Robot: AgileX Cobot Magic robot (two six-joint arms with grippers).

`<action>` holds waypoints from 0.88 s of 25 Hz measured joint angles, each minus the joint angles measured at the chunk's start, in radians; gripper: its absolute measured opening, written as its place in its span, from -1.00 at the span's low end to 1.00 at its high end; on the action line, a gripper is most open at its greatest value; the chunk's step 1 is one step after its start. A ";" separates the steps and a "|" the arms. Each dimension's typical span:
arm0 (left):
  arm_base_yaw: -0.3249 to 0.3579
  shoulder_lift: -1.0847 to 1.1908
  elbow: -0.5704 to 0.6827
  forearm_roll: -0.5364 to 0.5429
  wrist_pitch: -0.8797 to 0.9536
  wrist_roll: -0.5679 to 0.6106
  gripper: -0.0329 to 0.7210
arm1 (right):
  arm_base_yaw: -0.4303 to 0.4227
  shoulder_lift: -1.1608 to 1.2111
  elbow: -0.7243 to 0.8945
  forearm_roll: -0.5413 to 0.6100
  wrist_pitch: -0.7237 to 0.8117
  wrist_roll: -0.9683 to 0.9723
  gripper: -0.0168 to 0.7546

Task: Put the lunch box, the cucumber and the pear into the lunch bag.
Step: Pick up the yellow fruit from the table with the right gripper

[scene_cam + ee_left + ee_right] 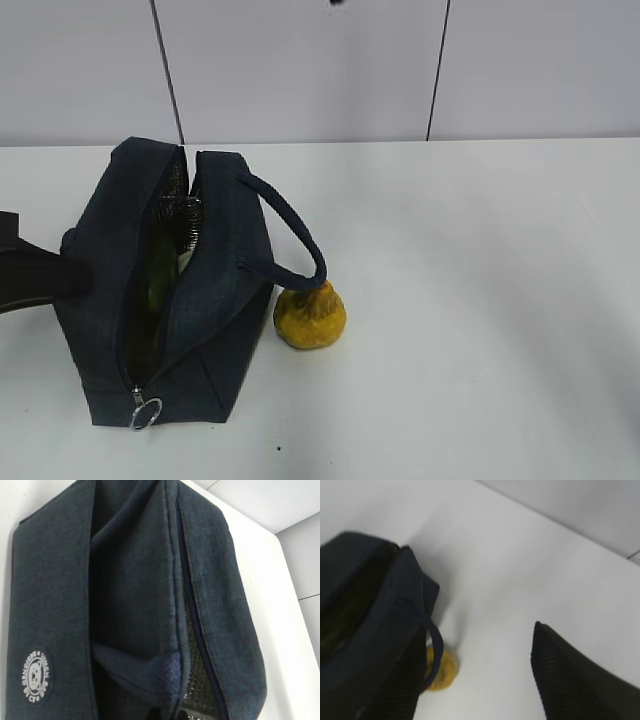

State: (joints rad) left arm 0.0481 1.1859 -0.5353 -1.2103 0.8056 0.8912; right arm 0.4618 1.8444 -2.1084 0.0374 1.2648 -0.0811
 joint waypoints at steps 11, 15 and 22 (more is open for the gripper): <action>0.000 0.000 0.000 0.000 0.000 0.000 -0.95 | 0.000 -0.187 0.617 0.020 -0.016 -0.012 0.20; 0.000 0.000 0.000 0.000 0.000 0.000 -0.95 | 0.000 -0.206 0.769 0.129 -0.096 -0.094 0.09; 0.000 0.000 0.000 0.000 -0.001 0.000 -0.95 | 0.002 -0.211 1.001 0.342 -0.426 -0.339 0.04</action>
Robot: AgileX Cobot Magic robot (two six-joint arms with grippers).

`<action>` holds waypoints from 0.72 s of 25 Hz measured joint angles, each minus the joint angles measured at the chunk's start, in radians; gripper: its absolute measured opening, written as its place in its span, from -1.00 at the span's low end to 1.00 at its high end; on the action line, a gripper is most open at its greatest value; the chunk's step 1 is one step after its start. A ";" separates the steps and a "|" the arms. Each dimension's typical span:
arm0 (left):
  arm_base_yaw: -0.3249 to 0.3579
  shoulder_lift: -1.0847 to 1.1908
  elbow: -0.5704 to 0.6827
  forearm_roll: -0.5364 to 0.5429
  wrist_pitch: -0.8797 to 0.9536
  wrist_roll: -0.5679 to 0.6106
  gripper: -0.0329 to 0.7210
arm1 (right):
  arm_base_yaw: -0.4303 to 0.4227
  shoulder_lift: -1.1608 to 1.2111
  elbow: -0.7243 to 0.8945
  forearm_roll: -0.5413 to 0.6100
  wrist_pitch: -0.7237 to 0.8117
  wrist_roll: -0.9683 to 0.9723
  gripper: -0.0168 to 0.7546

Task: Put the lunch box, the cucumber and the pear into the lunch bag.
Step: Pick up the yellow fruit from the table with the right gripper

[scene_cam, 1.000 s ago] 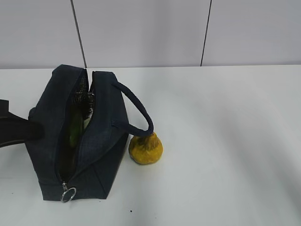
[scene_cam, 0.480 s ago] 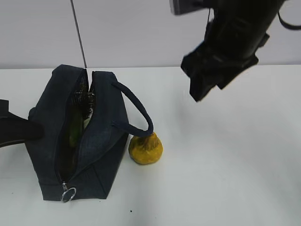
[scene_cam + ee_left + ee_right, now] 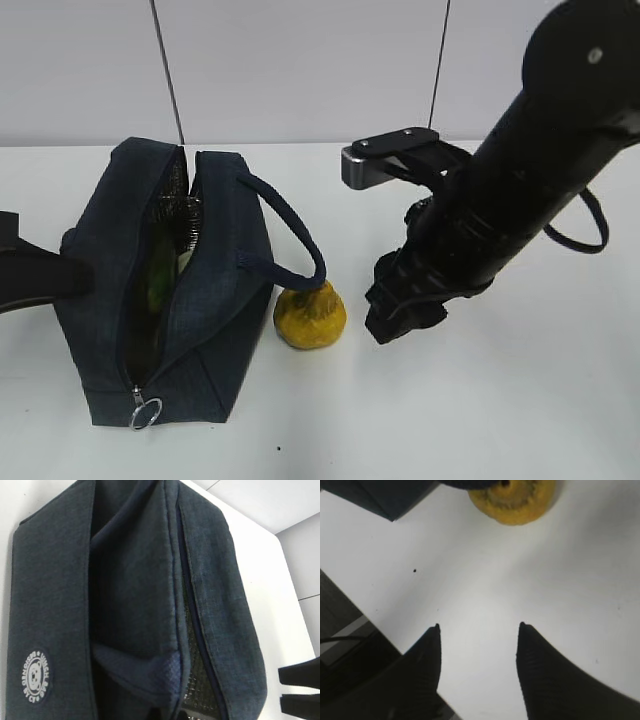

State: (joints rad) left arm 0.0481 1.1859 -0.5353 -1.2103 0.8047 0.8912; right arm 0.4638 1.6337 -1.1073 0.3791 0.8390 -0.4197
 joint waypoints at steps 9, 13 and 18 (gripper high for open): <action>0.000 0.000 0.000 0.000 0.000 0.000 -0.94 | 0.000 -0.002 0.073 0.014 -0.230 -0.143 -0.12; 0.000 0.000 0.000 0.000 0.000 0.000 -0.94 | 0.000 -0.002 0.077 0.018 -0.230 -0.147 -0.13; 0.000 0.000 0.000 0.000 0.000 0.000 -0.94 | 0.000 0.035 0.078 0.019 -0.213 -0.147 -0.13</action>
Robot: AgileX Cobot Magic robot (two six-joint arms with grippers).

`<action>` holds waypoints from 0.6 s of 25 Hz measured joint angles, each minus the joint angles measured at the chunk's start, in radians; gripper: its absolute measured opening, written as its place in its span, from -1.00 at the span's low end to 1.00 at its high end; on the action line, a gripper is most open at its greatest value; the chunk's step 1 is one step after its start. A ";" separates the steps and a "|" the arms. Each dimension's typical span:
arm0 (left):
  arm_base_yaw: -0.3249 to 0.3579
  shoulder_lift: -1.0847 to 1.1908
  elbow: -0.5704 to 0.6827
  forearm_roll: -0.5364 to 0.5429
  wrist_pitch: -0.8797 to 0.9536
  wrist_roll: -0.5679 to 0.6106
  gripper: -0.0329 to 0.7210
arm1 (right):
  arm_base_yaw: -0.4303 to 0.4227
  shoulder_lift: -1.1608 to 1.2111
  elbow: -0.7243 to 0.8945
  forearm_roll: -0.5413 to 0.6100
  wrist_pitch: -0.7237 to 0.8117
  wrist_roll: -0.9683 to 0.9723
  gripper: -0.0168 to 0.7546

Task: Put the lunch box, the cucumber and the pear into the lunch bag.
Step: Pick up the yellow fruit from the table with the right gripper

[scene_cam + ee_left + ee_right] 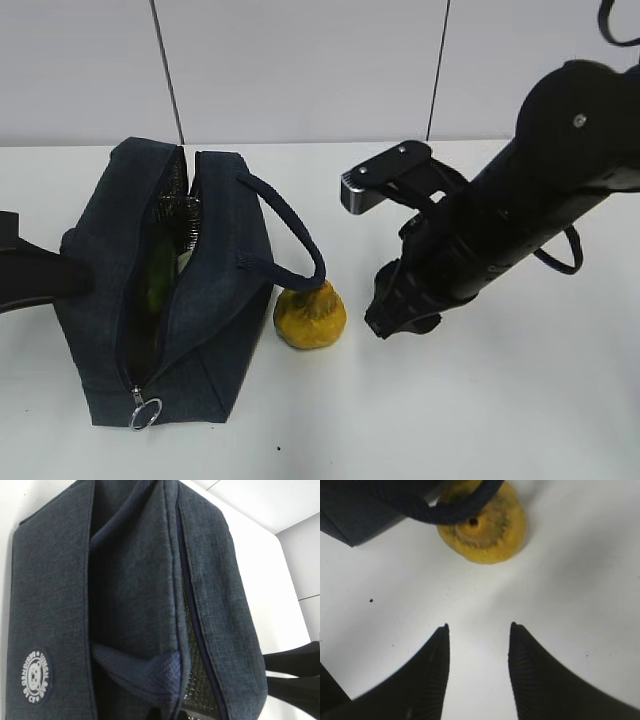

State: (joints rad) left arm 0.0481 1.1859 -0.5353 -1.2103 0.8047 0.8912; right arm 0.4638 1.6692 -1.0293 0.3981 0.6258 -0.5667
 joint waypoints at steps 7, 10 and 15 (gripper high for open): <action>0.000 0.000 0.000 0.000 0.000 0.000 -0.94 | 0.000 0.053 0.002 0.078 -0.027 -0.071 0.12; 0.000 0.000 0.000 0.000 0.000 0.000 -0.94 | 0.000 0.053 0.002 0.136 -0.059 -0.137 0.25; 0.000 0.000 0.000 0.000 0.000 0.000 -0.94 | 0.000 0.053 0.002 0.243 -0.151 -0.234 0.29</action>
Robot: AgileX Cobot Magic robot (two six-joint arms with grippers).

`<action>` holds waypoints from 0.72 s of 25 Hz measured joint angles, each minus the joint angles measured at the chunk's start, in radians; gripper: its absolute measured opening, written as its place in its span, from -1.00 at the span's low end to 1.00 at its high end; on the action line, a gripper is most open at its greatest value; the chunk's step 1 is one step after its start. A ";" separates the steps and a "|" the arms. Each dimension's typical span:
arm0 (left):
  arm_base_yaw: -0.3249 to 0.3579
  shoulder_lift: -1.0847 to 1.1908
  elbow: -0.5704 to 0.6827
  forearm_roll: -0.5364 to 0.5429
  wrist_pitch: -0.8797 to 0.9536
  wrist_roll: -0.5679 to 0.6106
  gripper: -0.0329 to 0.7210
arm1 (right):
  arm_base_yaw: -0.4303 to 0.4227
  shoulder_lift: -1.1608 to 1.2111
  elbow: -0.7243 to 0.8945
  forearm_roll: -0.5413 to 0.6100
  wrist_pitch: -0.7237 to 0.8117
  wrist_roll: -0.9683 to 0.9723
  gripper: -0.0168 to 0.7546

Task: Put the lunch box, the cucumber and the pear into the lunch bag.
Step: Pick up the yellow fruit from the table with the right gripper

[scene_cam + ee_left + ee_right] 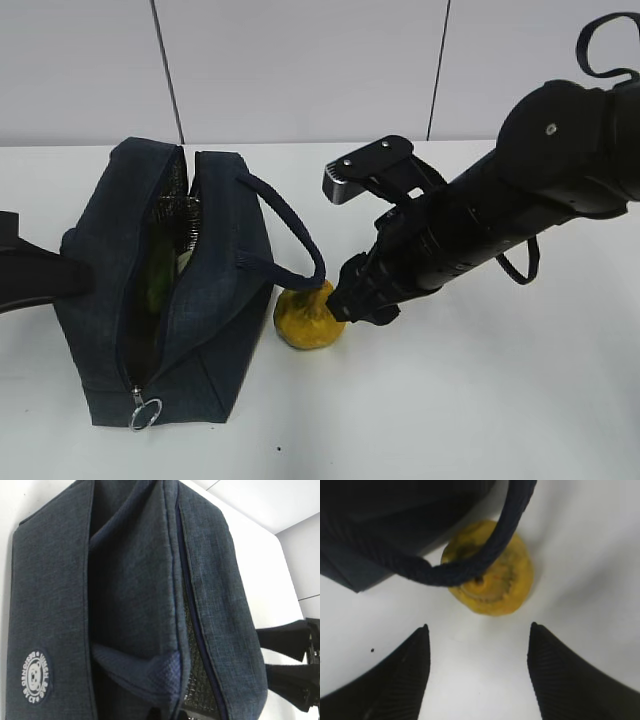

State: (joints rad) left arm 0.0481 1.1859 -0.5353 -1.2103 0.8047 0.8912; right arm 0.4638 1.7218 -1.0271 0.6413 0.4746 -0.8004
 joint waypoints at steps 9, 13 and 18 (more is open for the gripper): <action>0.000 0.000 0.000 0.000 0.000 0.000 -0.94 | 0.000 0.021 0.000 0.241 -0.048 -0.261 0.29; 0.000 0.000 0.000 0.000 0.001 0.000 -0.94 | 0.000 0.077 -0.014 0.259 -0.048 -0.276 0.30; 0.000 0.000 0.000 -0.001 0.010 0.000 -0.94 | 0.000 0.130 -0.057 0.270 -0.052 -0.278 0.30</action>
State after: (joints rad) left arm 0.0481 1.1859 -0.5353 -1.2113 0.8144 0.8912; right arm 0.4638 1.8520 -1.0843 0.9112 0.4222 -1.0784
